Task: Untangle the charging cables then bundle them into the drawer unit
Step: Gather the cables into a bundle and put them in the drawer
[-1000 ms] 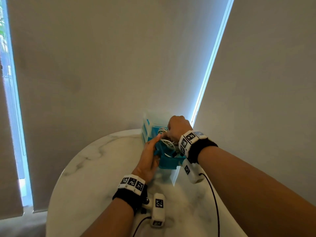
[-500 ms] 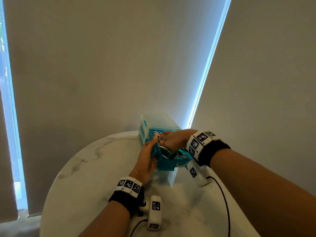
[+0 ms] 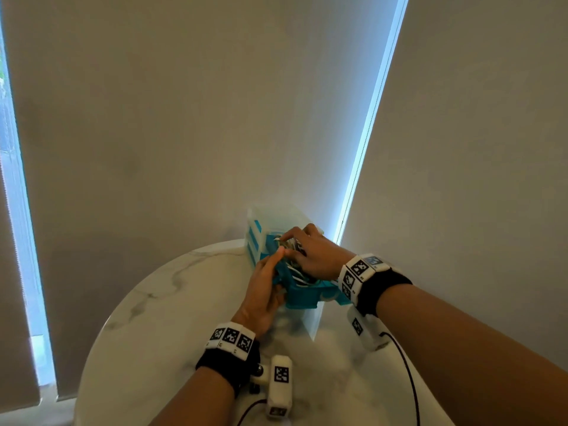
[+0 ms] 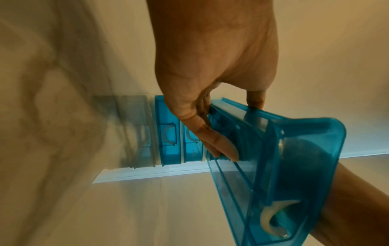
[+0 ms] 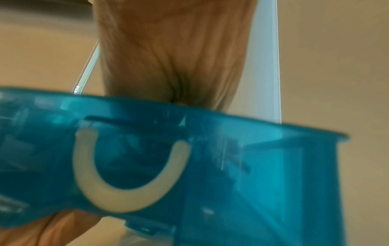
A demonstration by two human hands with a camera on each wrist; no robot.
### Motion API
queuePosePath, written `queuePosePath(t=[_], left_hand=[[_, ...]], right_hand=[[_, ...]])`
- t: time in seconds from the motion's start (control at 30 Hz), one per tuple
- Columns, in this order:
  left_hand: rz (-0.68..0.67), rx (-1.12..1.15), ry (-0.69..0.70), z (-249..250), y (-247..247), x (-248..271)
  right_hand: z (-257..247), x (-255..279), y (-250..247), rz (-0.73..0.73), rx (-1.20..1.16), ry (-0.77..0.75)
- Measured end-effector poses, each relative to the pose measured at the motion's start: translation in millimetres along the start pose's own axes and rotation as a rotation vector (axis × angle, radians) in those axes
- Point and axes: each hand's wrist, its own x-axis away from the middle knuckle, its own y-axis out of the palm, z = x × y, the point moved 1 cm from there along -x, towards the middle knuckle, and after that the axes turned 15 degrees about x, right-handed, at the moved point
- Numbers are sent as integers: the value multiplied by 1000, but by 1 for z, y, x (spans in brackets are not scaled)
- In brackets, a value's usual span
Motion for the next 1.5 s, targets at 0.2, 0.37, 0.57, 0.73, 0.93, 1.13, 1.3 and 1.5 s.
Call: queuePosePath(t=[0.2,0.37,0.57,0.73,0.93,1.13,1.3,1.5], left_hand=[[20,-6,-41,3,1,2],[13,-4,-45,0,-3,-2],[29,-31,-19,5,-4,-3],[8,-19,-35,4,-5,-2],[-10,-47,-53,4,-3,-1],[-19,-73,-43,4,-5,-1],[-1,-50,-67,8,-5,0],[64,-25,-81,8,-6,-6]], right_hand=[[-3,-2,4,-151,217,80],[-3,-9,10,-75,122,40],[4,-1,6,-17,5,20],[3,5,9,3,107,-56],[1,-11,10,-55,144,-21],[-9,-31,13,-94,186,96],[-4,-8,-9,-209,73,-9],[15,33,-41,-178,168,-142]])
